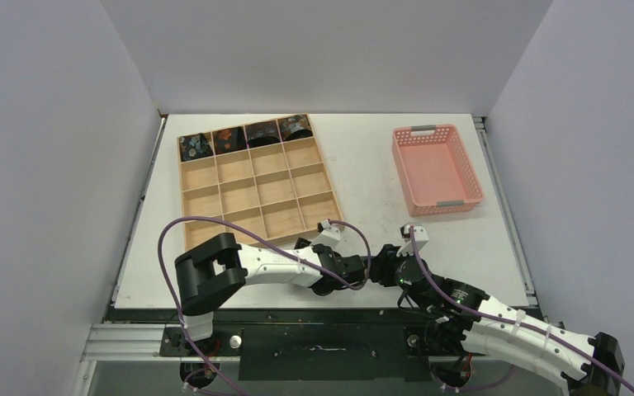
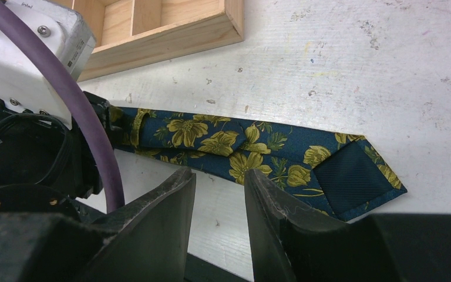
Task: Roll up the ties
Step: Pick up the tie at the center of the board.
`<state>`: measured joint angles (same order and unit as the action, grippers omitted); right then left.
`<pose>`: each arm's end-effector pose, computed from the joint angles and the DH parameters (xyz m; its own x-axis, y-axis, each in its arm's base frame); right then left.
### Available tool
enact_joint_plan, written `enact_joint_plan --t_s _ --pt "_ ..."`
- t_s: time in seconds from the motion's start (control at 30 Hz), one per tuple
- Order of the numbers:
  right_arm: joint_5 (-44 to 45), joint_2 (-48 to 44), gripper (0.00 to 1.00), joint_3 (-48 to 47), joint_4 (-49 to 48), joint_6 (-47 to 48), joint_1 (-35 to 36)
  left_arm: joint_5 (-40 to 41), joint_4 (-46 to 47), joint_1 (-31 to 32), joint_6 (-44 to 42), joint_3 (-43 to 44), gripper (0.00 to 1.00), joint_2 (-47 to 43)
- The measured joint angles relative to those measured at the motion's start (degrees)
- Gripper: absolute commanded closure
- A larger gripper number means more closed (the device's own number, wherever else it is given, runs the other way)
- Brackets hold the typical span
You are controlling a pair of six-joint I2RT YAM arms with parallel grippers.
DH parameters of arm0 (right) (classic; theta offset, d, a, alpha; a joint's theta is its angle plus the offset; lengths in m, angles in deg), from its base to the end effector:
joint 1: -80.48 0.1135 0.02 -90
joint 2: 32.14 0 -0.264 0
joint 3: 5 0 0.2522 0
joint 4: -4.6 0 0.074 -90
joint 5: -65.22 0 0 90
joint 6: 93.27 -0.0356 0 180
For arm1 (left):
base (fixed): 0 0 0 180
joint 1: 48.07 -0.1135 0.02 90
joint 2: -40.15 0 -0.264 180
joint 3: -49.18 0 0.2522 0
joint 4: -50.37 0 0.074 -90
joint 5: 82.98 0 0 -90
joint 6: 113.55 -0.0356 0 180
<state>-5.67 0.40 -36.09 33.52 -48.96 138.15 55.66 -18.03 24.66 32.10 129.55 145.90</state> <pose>0.0860 0.1141 0.1947 -0.6521 0.2340 -0.7211 -0.2587 0.8254 0.5018 0.1185 -0.2910 0.1622 -0.7002 0.4147 -0.5811 0.1198 0.8707 0.4770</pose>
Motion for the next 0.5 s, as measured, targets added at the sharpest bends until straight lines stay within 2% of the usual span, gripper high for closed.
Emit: enact_joint_plan --t_s 0.2,0.5 --pt "0.15 0.33 0.62 0.0 0.0 -0.04 0.0 -3.13 4.11 0.0 -0.96 -0.17 0.41 -1.6" --pt "0.17 0.83 0.62 0.0 0.02 -0.2 0.0 -6.54 10.78 -0.07 -3.52 -2.71 0.39 -3.63"
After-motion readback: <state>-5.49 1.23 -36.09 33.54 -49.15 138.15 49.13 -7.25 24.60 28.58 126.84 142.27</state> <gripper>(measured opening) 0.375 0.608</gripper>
